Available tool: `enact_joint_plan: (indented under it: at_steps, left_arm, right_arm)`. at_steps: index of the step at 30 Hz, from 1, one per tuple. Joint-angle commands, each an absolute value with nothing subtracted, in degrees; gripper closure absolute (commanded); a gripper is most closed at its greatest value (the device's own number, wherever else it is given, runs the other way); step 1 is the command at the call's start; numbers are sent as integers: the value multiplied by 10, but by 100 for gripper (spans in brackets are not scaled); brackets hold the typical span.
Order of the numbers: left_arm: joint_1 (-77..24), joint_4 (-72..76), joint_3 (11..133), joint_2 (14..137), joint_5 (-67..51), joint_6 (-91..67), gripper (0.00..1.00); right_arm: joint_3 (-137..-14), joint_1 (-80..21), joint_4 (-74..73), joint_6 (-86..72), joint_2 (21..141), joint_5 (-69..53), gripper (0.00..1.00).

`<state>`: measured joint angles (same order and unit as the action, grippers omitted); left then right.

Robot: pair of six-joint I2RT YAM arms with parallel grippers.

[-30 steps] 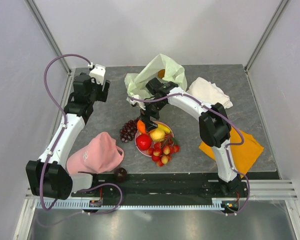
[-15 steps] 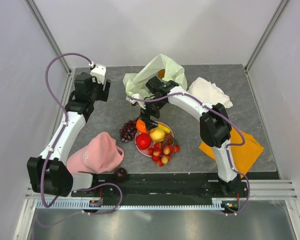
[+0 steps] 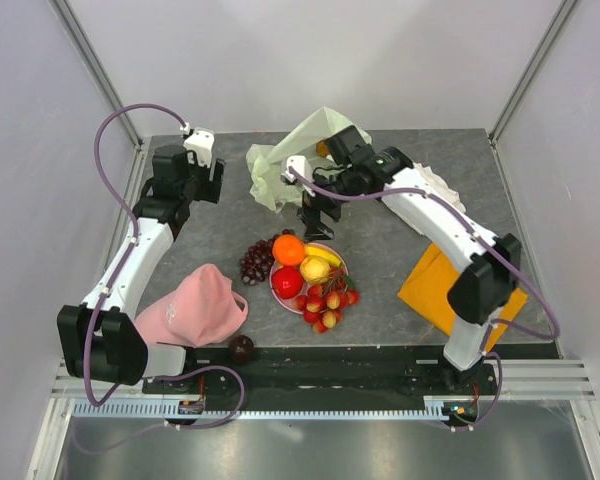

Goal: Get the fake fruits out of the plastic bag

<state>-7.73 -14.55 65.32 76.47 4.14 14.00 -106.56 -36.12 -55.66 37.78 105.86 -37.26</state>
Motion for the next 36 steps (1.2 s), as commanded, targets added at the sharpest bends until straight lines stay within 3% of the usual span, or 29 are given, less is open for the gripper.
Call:
enact_joint_plan:
  at_steps: [1, 6, 13, 16, 21, 31, 36]
  left_arm:
    - [-76, -163, 677, 762, 21, 101, 17]
    - [-76, -184, 680, 754, 4, 98, 18]
    - [-76, -239, 705, 769, -19, 100, 19]
    - [-71, -333, 734, 785, -45, 102, 22]
    - [-63, -574, 770, 833, -212, 191, 20]
    - [-66, -453, 674, 868, -242, 91, 17]
    - [-84, -405, 658, 905, -193, 57, 17]
  right_arm:
    - [-965, -339, -542, 316, 983, -376, 2]
    - [-859, -284, -517, 233, 948, -400, 2]
    - [-827, -272, -472, 220, 915, -394, 2]
    - [-848, -272, -458, 214, 913, -393, 2]
    - [-874, -272, -452, 207, 927, -390, 2]
    - [-845, -272, -451, 200, 954, -350, 2]
    - [-838, -272, -455, 196, 943, -348, 2]
